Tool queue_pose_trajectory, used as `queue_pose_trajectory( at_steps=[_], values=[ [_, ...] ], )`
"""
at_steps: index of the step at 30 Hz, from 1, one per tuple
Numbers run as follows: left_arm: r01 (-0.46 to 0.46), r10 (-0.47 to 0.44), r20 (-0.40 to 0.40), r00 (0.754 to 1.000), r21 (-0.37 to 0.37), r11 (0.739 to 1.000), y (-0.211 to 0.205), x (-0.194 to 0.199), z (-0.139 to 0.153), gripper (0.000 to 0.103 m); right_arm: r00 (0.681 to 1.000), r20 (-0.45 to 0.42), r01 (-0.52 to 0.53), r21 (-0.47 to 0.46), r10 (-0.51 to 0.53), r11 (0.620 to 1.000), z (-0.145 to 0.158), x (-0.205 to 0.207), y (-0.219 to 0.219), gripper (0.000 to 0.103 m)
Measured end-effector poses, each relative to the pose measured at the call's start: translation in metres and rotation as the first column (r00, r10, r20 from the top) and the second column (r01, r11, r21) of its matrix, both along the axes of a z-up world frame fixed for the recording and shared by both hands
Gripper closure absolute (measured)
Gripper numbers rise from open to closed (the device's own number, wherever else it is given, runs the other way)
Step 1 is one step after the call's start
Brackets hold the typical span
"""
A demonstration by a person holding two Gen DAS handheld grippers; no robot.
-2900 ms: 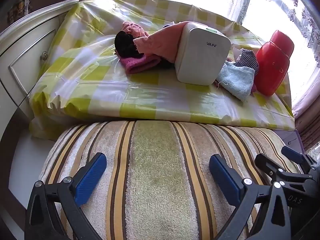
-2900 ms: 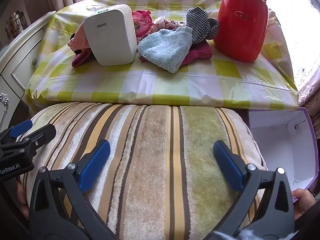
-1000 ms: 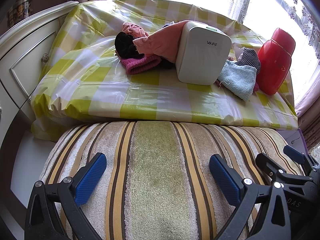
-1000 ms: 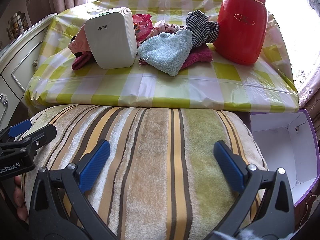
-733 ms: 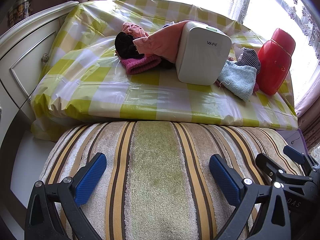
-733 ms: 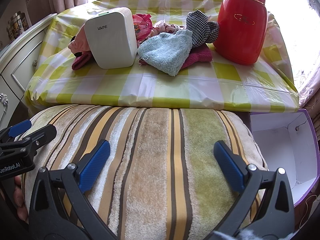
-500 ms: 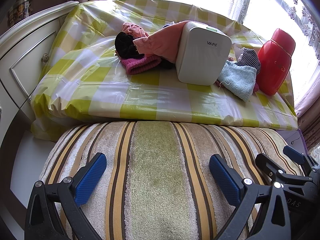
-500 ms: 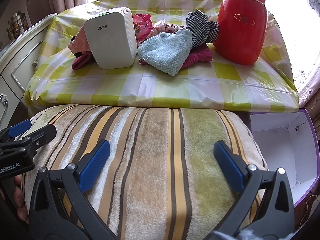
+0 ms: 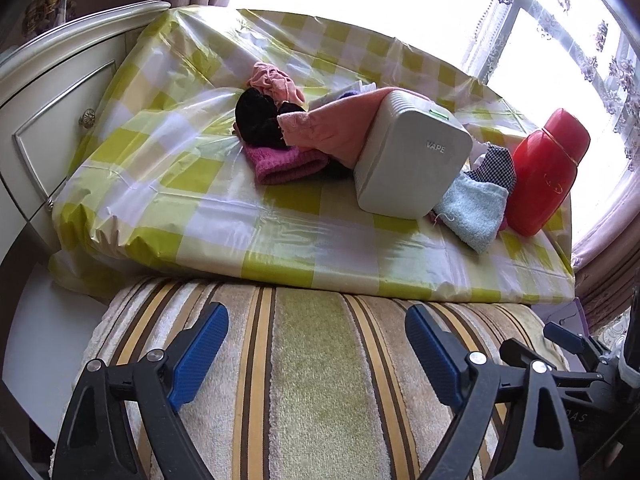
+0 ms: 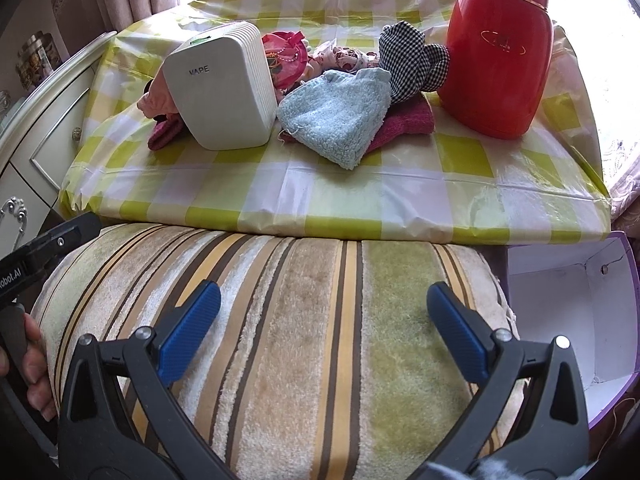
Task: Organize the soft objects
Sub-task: 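Grasp the light blue towel with the right gripper while the left gripper grasps the black cloth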
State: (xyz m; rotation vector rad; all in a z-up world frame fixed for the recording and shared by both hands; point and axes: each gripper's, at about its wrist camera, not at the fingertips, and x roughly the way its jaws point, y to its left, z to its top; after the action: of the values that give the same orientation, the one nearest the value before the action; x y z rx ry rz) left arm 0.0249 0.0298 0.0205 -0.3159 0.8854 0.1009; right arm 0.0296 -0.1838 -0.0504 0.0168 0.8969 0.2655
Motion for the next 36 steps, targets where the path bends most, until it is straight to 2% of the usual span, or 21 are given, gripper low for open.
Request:
queue_pose_trajectory(
  at_steps=[2, 5, 7, 9, 12, 15, 19, 25, 30, 33, 35, 36],
  values=[
    [-0.014, 0.014, 0.041, 0.999, -0.012, 1.0, 0.01, 0.011, 0.009, 0.018, 1.0, -0.008, 0.012, 0.037, -0.011, 0.999, 0.0, 0.009, -0.004, 0.0],
    [-0.002, 0.001, 0.089, 0.996, 0.014, 1.0, 0.018, 0.032, 0.021, 0.02, 1.0, -0.004, 0.006, 0.068, -0.006, 0.998, 0.004, 0.02, -0.004, 0.0],
    [0.005, 0.0, 0.103, 0.995, -0.053, 0.999, 0.031, 0.049, 0.023, 0.024, 1.0, 0.013, -0.002, 0.06, 0.001, 0.998, 0.009, 0.029, 0.001, 0.0],
    [-0.009, 0.019, 0.107, 0.994, -0.098, 0.995, 0.043, 0.061, 0.021, 0.025, 1.0, 0.023, -0.004, 0.058, 0.003, 0.998, 0.013, 0.037, 0.004, 0.0],
    [-0.036, 0.045, 0.103, 0.994, -0.089, 0.995, 0.058, 0.082, 0.02, 0.026, 0.999, 0.028, 0.028, 0.075, -0.03, 0.997, 0.016, 0.054, 0.003, 0.0],
    [-0.075, 0.088, 0.091, 0.992, -0.137, 0.988, 0.082, 0.103, 0.015, 0.029, 0.997, 0.011, 0.069, 0.101, -0.071, 0.992, 0.015, 0.075, -0.002, 0.001],
    [-0.105, 0.116, 0.084, 0.99, -0.122, 0.987, 0.105, 0.132, 0.012, 0.029, 0.993, -0.012, 0.12, 0.113, -0.119, 0.986, 0.012, 0.099, -0.004, 0.003],
    [-0.125, 0.13, 0.045, 0.991, -0.097, 0.987, 0.126, 0.173, -0.003, 0.029, 0.983, -0.056, 0.182, 0.117, -0.177, 0.976, 0.004, 0.133, -0.003, 0.016],
    [-0.113, 0.114, 0.01, 0.993, -0.081, 0.99, 0.131, 0.195, -0.016, 0.029, 0.984, -0.055, 0.172, 0.086, -0.167, 0.981, 0.002, 0.152, 0.008, 0.021],
    [-0.09, 0.091, 0.0, 0.996, -0.071, 0.993, 0.128, 0.204, -0.021, 0.029, 0.988, -0.047, 0.151, 0.067, -0.148, 0.986, 0.002, 0.162, 0.018, 0.031],
    [-0.074, 0.072, -0.023, 0.997, -0.063, 0.995, 0.125, 0.211, -0.026, 0.041, 0.989, -0.06, 0.139, 0.058, -0.136, 0.989, -0.001, 0.17, 0.024, 0.047],
    [-0.066, 0.064, -0.036, 0.997, -0.066, 0.996, 0.124, 0.214, -0.029, 0.053, 0.989, -0.069, 0.138, 0.056, -0.134, 0.989, -0.003, 0.174, 0.027, 0.051]
  ],
)
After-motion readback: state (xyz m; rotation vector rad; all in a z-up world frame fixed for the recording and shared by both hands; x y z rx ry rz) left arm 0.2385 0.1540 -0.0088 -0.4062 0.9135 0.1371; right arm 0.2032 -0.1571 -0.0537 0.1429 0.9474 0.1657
